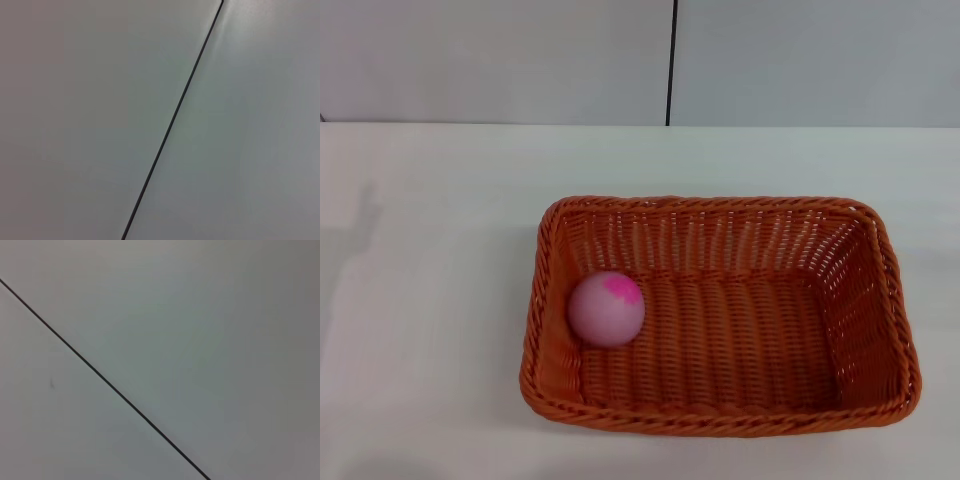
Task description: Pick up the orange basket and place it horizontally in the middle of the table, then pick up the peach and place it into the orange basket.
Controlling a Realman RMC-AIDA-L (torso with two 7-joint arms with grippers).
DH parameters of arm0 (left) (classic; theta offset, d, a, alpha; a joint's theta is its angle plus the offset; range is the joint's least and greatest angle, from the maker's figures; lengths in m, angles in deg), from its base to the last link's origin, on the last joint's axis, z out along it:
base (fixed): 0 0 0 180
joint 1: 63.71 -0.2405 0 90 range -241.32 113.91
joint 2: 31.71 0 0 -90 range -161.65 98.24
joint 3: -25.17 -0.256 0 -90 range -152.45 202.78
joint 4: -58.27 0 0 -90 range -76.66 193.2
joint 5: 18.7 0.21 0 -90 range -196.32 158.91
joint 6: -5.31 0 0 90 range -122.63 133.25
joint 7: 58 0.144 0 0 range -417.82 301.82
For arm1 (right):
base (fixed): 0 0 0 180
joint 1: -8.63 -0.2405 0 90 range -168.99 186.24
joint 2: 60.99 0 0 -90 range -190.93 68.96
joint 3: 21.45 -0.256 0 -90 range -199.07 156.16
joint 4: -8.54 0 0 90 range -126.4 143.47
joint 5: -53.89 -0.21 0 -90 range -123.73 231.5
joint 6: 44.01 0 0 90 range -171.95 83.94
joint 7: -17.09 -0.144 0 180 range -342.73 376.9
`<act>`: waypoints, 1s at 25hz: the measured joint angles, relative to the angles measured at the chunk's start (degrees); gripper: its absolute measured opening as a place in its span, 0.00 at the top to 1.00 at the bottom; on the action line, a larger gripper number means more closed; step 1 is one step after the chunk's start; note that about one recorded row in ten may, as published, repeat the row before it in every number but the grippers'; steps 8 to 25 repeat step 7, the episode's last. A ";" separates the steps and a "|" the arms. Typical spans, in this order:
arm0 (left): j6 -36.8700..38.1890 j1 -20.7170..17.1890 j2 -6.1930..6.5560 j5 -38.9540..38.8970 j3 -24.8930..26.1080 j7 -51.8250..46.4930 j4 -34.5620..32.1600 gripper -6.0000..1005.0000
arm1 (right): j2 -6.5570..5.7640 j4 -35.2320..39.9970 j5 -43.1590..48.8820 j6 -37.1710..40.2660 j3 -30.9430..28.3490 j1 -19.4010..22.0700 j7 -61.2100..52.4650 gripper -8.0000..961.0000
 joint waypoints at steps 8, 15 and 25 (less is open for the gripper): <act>0.22 -0.02 0.01 0.00 0.87 -1.22 0.00 0.14 | 0.00 -0.02 0.00 0.00 0.00 -0.06 0.00 0.60; 0.22 -0.02 0.01 0.00 0.87 -1.22 0.00 0.14 | 0.00 -0.02 0.00 0.00 0.00 -0.06 0.00 0.60; 0.22 -0.02 0.01 0.00 0.87 -1.22 0.00 0.14 | 0.00 -0.02 0.00 0.00 0.00 -0.06 0.00 0.60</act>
